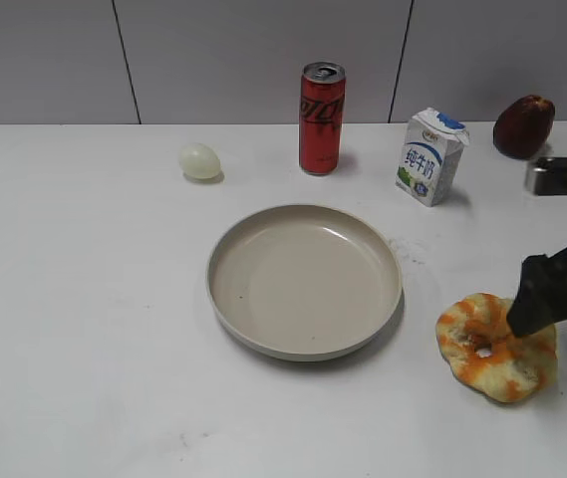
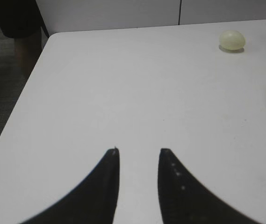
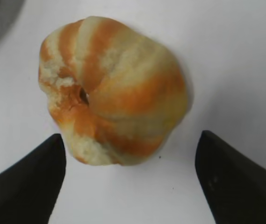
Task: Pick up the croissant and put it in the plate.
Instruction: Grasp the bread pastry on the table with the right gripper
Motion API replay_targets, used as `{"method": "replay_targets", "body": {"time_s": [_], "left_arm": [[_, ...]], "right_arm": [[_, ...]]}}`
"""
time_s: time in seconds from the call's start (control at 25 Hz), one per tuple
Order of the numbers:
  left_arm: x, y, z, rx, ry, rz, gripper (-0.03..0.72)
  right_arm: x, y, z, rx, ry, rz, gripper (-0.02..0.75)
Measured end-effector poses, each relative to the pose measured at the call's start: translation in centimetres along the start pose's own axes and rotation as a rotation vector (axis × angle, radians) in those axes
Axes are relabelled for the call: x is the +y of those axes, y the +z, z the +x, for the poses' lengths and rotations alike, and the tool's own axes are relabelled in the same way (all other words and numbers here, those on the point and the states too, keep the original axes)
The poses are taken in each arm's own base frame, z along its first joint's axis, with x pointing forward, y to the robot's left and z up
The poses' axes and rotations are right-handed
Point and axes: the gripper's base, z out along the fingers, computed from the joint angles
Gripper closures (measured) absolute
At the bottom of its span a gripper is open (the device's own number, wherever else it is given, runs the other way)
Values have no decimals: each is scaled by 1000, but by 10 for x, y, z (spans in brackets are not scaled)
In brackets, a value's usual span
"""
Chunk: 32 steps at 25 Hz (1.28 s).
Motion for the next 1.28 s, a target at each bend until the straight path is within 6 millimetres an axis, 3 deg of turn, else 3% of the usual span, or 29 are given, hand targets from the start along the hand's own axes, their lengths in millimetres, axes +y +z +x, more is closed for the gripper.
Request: {"method": "replay_targets", "body": {"time_s": [0.2,0.36,0.56,0.8,0.96,1.12,1.28], "left_arm": [[0,0,0,0,0,0,460],[0,0,0,0,0,0,461],[0,0,0,0,0,0,461],[0,0,0,0,0,0,461],[0,0,0,0,0,0,461],[0,0,0,0,0,0,461],[0,0,0,0,0,0,461]], "right_arm": [[9,36,-10,40,-67,43,86],[6,54,-9,80,-54,74,97],[5,56,-10,83,-42,77,198],[7,55,-10,109,-38,69,453],[14,45,-20,169,-71,62,465],[45,25,-48,145,-171,50,475],[101,-1,-83,1,-311,19,478]]}}
